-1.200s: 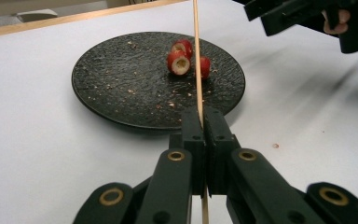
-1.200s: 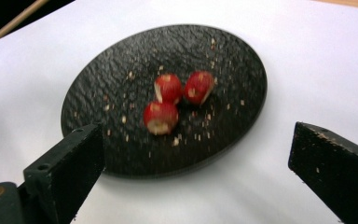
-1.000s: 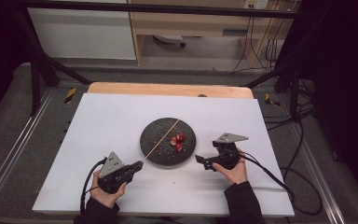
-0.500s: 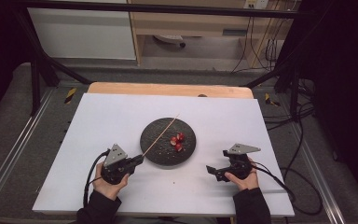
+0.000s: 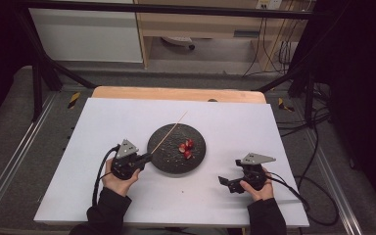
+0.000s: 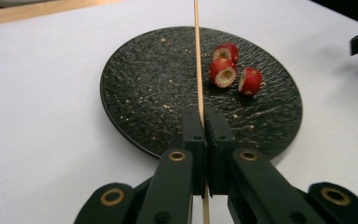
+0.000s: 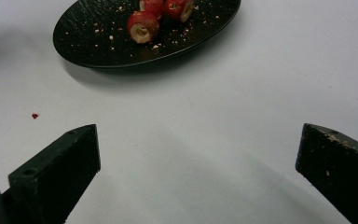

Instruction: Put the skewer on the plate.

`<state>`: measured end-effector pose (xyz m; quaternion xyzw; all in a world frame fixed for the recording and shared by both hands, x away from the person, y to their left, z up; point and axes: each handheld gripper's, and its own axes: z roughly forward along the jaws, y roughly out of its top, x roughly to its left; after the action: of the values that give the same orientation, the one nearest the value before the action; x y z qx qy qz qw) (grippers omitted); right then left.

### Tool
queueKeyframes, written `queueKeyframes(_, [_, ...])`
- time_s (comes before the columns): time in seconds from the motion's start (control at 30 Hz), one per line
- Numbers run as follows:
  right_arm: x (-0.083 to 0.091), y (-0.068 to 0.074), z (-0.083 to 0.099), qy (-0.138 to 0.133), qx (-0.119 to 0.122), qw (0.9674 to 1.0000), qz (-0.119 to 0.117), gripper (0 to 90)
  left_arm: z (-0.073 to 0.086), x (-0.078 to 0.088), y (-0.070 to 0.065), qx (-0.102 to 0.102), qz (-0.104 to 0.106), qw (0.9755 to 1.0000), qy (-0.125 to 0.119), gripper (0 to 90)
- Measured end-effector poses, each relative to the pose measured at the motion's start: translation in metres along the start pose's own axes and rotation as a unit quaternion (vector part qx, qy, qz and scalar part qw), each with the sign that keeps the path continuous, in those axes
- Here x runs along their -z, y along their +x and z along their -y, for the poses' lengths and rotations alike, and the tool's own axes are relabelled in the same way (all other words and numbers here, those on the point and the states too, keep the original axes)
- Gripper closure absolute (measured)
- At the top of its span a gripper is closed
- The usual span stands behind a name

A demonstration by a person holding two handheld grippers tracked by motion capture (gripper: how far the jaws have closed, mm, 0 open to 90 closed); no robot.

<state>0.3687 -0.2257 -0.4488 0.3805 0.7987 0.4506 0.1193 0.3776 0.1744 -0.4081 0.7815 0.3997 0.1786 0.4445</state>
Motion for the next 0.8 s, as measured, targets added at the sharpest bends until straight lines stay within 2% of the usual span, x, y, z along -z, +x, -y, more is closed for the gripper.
queueKeyframes(0.17, [0.002, -0.001, 0.000, -0.002, 0.000, 1.0000, 0.004, 0.8, -0.002, -0.015, 0.001, 0.001, -0.010, 0.9998, 0.015, 87.8])
queueKeyframes(0.27, [0.002, -0.001, 0.000, -0.002, 0.002, 1.0000, 0.004, 0.8, -0.003, -0.024, 0.000, -0.005, -0.020, 0.9995, 0.025, 87.7])
queueKeyframes(0.43, [0.001, 0.000, 0.001, 0.000, 0.002, 1.0000, 0.002, 0.9, -0.003, -0.036, -0.003, -0.008, -0.024, 0.9987, 0.044, 87.8])
queueKeyframes(0.8, [0.001, 0.000, 0.002, 0.000, 0.003, 1.0000, 0.000, 1.0, -0.001, -0.051, -0.012, -0.025, -0.038, 0.9956, 0.082, 87.7])
